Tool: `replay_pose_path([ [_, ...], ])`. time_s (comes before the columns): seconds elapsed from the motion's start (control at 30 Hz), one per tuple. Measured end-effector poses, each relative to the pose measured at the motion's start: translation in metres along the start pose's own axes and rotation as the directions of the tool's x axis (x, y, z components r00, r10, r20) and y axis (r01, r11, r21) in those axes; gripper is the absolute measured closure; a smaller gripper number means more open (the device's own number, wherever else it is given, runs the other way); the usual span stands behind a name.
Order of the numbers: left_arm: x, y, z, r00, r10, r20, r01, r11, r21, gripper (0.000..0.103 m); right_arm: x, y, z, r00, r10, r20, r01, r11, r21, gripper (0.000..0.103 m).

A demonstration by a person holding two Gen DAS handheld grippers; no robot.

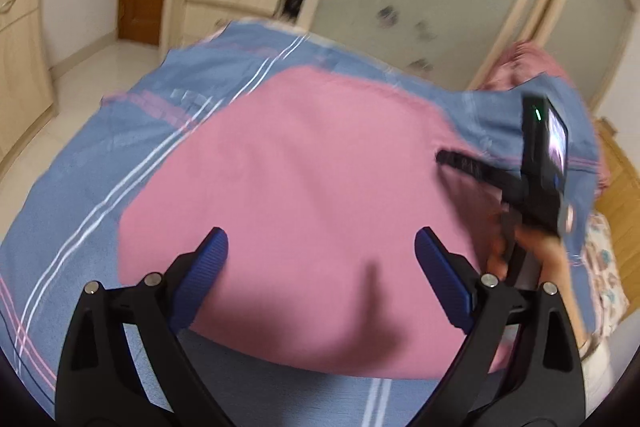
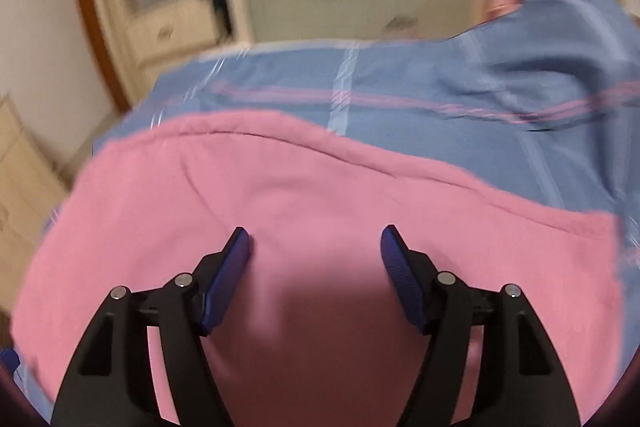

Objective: Fold large clothes

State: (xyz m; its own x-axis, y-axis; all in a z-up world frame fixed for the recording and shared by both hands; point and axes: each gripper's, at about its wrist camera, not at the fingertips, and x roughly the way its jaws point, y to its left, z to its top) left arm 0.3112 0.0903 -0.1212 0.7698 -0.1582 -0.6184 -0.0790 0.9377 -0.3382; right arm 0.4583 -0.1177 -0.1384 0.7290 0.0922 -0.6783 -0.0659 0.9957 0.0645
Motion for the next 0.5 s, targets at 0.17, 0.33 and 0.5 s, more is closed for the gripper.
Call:
replay_pose_path([
  [0.17, -0.052, -0.038, 0.0, 0.99, -0.081, 0.119, 0.068, 0.992, 0.109, 0.004, -0.125, -0.017, -0.084, 0.986, -0.086, 0.145, 0.086, 0.996, 0.008, 0.002],
  [0.33, -0.122, -0.09, -0.035, 0.972, -0.109, 0.21, 0.052, 0.964, 0.26, 0.002, -0.212, -0.061, -0.164, 0.986, -0.136, 0.098, 0.124, 0.985, 0.124, 0.001],
  [0.5, -0.198, -0.104, -0.095, 0.968, -0.089, 0.234, 0.025, 0.965, 0.262, 0.002, -0.278, -0.068, -0.207, 0.98, -0.177, 0.088, 0.163, 0.976, 0.145, 0.001],
])
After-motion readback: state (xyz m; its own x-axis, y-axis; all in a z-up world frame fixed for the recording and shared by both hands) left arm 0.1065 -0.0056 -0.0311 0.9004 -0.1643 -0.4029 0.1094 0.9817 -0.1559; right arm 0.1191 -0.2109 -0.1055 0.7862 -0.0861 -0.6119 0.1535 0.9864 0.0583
